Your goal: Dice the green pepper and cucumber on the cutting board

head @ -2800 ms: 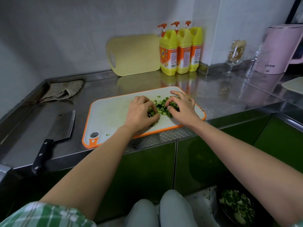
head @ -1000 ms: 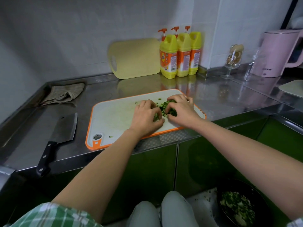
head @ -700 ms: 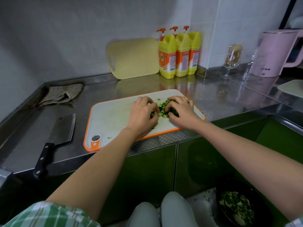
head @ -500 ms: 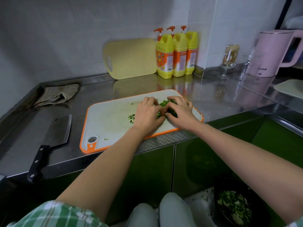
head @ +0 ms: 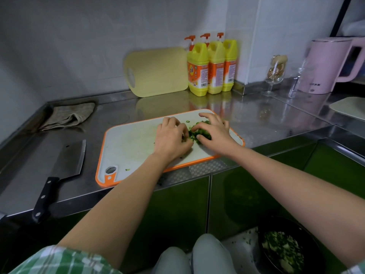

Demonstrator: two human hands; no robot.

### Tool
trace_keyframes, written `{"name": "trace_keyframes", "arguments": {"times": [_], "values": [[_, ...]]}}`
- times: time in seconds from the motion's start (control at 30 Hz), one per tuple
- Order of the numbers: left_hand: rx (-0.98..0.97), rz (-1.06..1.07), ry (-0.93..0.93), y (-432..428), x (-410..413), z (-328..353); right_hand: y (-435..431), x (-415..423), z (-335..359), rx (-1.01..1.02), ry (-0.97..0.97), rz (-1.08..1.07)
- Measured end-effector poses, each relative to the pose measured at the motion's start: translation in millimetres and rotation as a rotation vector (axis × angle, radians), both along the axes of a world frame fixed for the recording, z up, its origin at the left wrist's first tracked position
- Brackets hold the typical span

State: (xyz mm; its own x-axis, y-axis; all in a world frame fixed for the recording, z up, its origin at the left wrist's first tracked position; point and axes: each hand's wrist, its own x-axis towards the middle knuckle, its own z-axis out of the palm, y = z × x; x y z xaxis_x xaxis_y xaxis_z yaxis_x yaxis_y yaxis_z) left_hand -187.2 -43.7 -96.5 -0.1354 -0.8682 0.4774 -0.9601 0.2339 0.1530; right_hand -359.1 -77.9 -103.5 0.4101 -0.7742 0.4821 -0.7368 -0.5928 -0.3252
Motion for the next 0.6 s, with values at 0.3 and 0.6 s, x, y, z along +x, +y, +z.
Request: {"name": "trace_keyframes", "arguments": {"times": [0.3, 0.6], "values": [[-0.062, -0.074, -0.112, 7, 17, -14, -3, 8, 0, 0.058, 0.101, -0.061], [-0.106, -0.067, -0.053, 1, 15, -6, 0, 8, 3, 0.029, 0.073, -0.054]]}}
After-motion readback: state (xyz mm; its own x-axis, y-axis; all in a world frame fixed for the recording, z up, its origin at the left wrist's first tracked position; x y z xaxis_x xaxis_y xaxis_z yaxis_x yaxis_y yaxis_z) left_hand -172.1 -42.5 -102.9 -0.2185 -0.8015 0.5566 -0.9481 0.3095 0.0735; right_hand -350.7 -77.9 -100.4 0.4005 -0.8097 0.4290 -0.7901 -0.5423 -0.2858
